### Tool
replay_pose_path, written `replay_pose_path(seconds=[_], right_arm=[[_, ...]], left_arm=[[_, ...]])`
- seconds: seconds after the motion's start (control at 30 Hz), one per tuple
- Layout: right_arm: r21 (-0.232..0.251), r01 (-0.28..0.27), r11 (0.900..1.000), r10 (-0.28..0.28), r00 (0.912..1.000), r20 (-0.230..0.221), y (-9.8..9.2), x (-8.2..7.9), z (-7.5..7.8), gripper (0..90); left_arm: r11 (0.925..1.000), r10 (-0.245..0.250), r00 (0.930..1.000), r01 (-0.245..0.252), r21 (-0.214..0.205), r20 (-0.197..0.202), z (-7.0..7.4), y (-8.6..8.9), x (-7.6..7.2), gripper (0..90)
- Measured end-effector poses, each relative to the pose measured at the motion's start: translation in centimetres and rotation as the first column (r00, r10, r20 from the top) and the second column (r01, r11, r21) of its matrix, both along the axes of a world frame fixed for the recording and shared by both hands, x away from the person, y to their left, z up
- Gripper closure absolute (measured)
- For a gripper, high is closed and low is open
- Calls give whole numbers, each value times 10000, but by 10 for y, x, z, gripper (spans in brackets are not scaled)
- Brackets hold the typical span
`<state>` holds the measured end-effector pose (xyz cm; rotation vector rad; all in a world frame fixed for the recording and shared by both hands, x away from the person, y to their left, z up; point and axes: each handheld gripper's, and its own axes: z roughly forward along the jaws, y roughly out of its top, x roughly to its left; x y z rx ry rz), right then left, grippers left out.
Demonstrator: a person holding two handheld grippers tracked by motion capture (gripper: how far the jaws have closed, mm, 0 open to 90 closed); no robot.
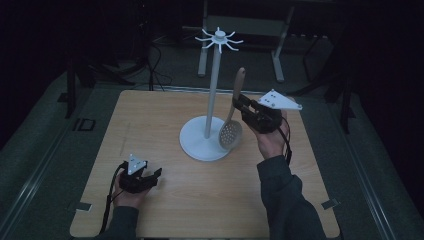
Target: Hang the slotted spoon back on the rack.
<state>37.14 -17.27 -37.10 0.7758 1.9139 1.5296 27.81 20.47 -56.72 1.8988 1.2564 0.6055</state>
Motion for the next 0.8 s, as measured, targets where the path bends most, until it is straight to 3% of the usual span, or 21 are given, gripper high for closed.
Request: replay_pose_path(seconds=[0.8], right_arm=[[239,112,9997,-113,9999,34,1,10,17,736]], left_arm=[[10000,10,10000,-10,-28,18,0,0,0,369]])
